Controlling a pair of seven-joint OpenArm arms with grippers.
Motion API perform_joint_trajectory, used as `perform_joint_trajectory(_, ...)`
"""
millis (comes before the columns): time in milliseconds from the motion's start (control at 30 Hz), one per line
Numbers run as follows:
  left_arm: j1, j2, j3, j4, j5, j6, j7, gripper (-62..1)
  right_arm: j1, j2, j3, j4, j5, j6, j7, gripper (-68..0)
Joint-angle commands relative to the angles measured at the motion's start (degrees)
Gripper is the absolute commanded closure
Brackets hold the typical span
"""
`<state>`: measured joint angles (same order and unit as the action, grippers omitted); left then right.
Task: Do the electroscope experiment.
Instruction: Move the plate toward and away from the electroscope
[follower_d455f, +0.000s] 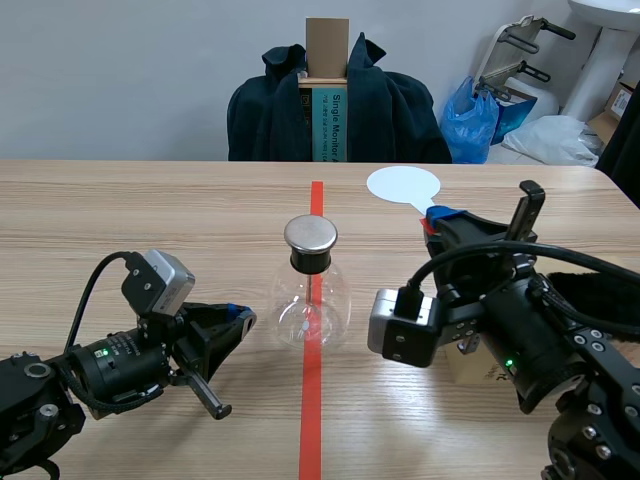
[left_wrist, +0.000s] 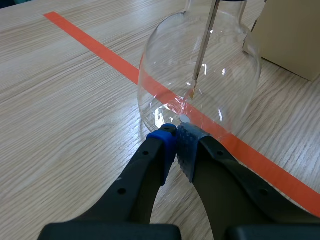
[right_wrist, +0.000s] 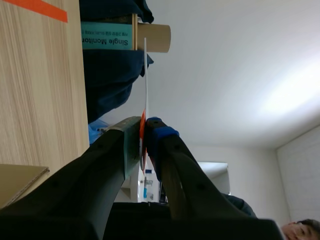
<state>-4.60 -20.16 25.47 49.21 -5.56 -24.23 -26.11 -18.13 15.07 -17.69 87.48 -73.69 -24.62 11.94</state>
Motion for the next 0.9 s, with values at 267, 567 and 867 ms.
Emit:
perform_joint_trajectory(267,-0.3,0.3,-0.3,1.0,-0.4,-0.3,-1.1,-4.2,3.8,0.6,4.8,1.8,1.3,-4.8,-0.6,-0.6)
perform_joint_trajectory(567,-0.3,-0.2,-0.3,1.0,-0.8,-0.3,-1.2,-4.2,7.3,0.8,14.8,10.4,6.4,-4.8,-0.7,-0.6)
perform_joint_trajectory(867,2.2,-2.9,-0.3,3.6,-0.8,-0.6,-3.0,-4.2,9.7,4.4,22.3,20.5,13.4,-4.7,-0.2,-0.6)
